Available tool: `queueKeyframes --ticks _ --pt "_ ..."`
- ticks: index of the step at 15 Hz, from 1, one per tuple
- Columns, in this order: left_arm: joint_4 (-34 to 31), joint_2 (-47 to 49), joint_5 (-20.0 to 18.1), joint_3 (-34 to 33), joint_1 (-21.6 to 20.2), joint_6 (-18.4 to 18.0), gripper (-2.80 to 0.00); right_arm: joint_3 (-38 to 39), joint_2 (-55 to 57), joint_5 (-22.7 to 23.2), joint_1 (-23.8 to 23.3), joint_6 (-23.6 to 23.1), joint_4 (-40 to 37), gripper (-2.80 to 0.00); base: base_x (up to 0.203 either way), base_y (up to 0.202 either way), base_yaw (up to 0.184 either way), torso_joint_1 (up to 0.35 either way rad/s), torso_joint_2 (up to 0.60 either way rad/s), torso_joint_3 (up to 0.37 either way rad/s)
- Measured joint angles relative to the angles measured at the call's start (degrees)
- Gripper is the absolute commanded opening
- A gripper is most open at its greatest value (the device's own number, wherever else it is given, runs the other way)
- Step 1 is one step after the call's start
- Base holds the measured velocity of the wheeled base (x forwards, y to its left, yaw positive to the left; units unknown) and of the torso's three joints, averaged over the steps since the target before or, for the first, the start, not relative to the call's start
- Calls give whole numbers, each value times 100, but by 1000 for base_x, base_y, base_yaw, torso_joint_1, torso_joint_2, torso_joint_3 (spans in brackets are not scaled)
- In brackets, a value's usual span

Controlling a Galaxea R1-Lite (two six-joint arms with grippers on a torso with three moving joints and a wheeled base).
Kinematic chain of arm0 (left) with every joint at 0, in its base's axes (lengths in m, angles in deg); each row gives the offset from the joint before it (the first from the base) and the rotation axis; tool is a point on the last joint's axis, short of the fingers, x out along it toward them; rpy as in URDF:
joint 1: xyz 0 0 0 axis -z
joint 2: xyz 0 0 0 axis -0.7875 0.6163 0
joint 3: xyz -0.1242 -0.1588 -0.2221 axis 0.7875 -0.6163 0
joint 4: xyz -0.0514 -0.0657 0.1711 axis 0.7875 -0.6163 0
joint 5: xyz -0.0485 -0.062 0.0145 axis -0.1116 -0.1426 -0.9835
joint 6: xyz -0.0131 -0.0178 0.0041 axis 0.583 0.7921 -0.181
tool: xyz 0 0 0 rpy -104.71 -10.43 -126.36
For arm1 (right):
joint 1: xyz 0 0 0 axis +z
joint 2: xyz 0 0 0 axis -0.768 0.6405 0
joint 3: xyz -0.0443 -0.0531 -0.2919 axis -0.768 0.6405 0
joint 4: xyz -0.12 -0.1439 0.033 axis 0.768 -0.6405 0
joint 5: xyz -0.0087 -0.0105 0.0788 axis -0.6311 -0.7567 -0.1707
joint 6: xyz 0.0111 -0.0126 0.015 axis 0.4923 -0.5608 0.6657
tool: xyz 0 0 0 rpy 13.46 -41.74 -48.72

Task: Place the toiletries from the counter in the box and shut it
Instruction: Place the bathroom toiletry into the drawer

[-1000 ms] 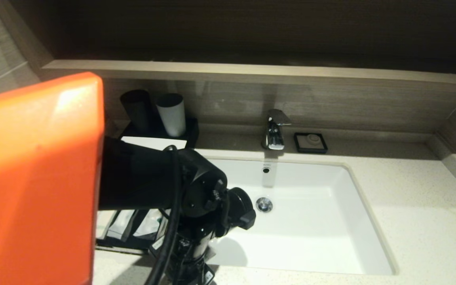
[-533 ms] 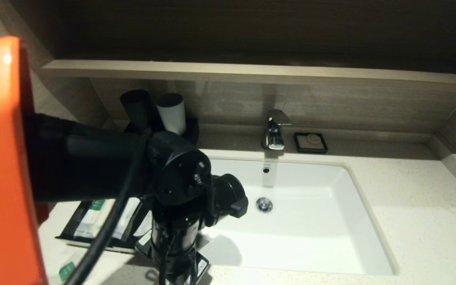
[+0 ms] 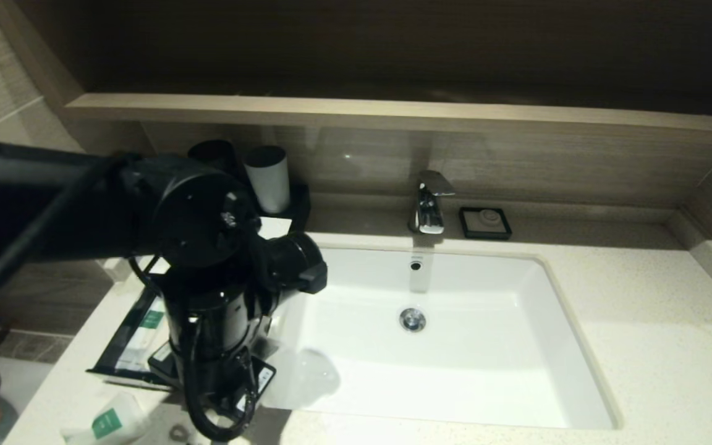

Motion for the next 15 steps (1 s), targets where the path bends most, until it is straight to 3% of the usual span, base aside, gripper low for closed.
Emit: queueKeyframes --ticks 12,15 --pt "-478 -480 -3 -79 -1473 -27 -280 0 0 2 0 0 0 -280 0 0 0 0 0 0" --pt "-548 -427 -20 -115 -1675 -33 -280 0 0 2 0 -2 -2 -280 0 0 0 0 0 0"
